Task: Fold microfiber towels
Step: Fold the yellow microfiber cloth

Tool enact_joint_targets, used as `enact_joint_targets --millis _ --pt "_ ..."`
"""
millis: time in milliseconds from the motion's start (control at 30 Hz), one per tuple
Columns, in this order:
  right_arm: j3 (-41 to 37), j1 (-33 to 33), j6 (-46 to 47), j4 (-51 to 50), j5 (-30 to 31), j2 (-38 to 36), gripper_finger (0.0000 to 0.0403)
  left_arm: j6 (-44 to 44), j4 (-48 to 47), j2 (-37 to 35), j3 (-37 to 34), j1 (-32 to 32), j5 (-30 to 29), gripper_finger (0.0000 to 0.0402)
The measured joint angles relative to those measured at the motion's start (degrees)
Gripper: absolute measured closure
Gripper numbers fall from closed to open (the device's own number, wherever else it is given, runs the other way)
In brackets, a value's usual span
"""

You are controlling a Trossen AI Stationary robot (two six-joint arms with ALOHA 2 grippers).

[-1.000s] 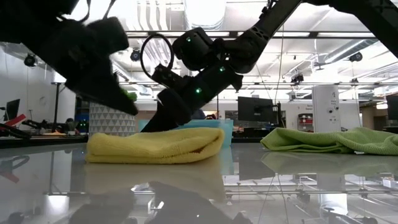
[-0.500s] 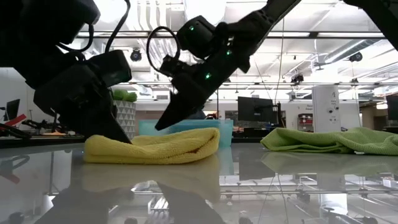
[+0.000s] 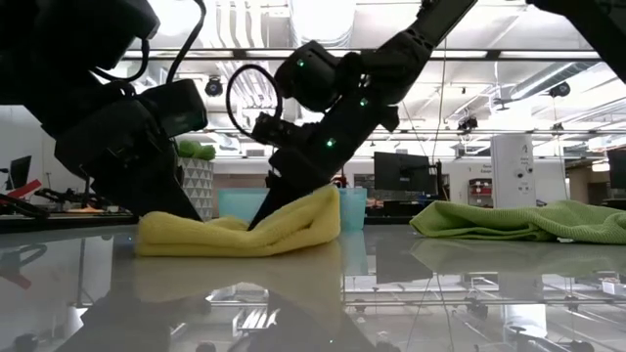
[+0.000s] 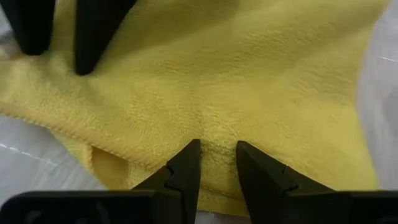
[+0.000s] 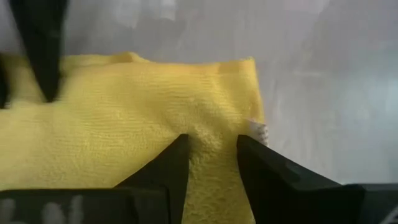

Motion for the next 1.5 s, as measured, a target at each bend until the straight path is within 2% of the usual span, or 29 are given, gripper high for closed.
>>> enact_joint_targets --millis 400,733,933,1233,1500 --pt "-0.6 -0.3 -2.4 -2.2 1.2 -2.9 0.0275 0.3 -1.2 -1.6 0.4 -0.1 2.9 0.0311" --pt "-1.5 1.7 -2.5 -11.0 0.8 -9.0 0.0275 2.0 -3.1 -7.3 0.4 -0.1 2.1 0.0311" --pt "-3.3 3.3 -1.8 -14.0 0.6 -9.4 0.0275 3.2 -2.8 -6.0 0.5 0.0 1.7 0.0311" --pt "-7.0 2.7 -2.0 -11.8 3.1 -9.0 0.0275 1.2 -3.5 -2.2 0.5 0.0 4.0 0.0311" --pt "-7.0 2.9 -2.7 -12.7 3.2 -11.2 0.0275 4.9 -5.5 -7.6 0.6 0.0 4.8 0.0311"
